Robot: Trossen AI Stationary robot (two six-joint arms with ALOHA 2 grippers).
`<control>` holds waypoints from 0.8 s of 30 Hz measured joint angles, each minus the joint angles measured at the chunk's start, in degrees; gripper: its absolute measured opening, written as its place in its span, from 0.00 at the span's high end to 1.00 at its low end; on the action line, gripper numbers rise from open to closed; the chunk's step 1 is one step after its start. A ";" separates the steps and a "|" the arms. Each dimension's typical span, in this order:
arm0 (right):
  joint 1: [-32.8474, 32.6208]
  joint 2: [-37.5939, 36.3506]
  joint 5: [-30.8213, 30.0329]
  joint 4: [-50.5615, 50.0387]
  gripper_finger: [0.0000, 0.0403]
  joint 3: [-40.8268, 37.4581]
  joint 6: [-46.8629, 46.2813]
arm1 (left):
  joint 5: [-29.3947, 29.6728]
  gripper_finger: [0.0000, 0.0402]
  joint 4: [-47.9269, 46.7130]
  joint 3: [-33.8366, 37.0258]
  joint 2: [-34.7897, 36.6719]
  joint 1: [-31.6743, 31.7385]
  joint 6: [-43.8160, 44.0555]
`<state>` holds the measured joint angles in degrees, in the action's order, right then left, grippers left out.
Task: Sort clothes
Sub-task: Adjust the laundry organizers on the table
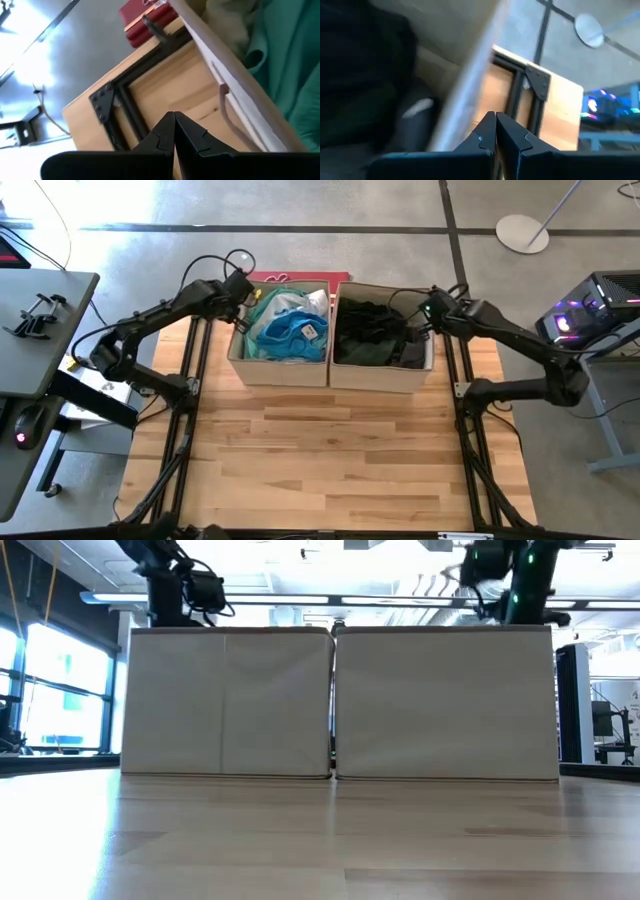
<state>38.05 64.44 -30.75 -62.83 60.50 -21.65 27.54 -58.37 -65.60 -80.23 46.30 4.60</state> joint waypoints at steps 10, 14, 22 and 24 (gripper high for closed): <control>7.85 -0.02 18.66 24.41 1.00 -11.31 11.65 | -8.59 1.00 7.46 0.28 -0.53 0.17 -3.94; 8.36 0.08 23.64 35.68 1.00 -14.28 13.02 | -10.61 1.00 9.69 0.31 -0.57 0.15 -4.03; 8.18 1.67 22.49 40.44 1.00 -16.16 15.81 | -7.41 1.00 9.68 0.31 -0.13 0.10 -5.56; 8.04 1.31 20.43 40.07 1.00 -16.16 16.83 | -6.07 1.00 9.66 0.36 1.01 0.10 -6.27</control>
<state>46.09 65.75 -10.32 -22.76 44.34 -4.81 21.47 -48.71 -65.25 -79.22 46.39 -1.68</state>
